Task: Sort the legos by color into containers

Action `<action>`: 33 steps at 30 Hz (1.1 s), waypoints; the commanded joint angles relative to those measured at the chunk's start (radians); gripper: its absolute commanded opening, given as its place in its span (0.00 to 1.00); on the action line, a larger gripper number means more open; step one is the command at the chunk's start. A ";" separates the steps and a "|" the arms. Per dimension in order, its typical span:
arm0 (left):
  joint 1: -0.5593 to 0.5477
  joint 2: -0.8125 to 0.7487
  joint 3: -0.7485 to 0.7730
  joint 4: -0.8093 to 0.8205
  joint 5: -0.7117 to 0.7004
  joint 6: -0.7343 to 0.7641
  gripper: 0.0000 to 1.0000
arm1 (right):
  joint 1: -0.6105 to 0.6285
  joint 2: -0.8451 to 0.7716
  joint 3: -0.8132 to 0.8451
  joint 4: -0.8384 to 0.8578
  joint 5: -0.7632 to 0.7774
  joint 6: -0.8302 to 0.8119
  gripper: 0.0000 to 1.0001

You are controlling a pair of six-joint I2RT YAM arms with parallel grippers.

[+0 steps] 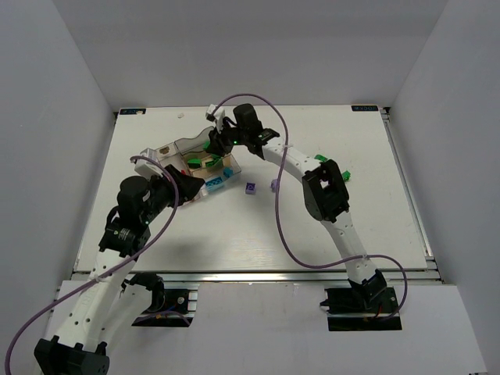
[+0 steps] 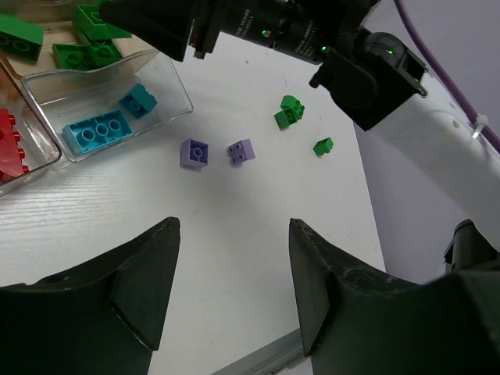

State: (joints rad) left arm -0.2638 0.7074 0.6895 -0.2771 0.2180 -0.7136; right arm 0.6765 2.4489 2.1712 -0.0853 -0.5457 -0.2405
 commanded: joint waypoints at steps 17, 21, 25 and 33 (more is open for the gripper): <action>0.006 0.144 0.116 0.059 0.108 0.100 0.68 | 0.000 -0.105 -0.082 0.150 0.135 0.032 0.63; -0.003 0.290 0.146 0.174 0.219 0.112 0.47 | -0.103 -0.275 -0.152 0.093 0.153 0.194 0.27; -0.026 0.508 0.234 0.304 0.342 0.088 0.20 | -0.305 -0.415 -0.285 -0.087 0.107 0.219 0.00; -0.210 0.960 0.614 0.156 0.353 0.175 0.61 | -0.569 -0.539 -0.368 -0.579 0.001 -0.095 0.71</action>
State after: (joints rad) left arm -0.3988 1.6234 1.1847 -0.0719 0.5396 -0.5972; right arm 0.1257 1.9228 1.8683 -0.3744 -0.4828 -0.1883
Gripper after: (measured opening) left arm 0.578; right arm 0.683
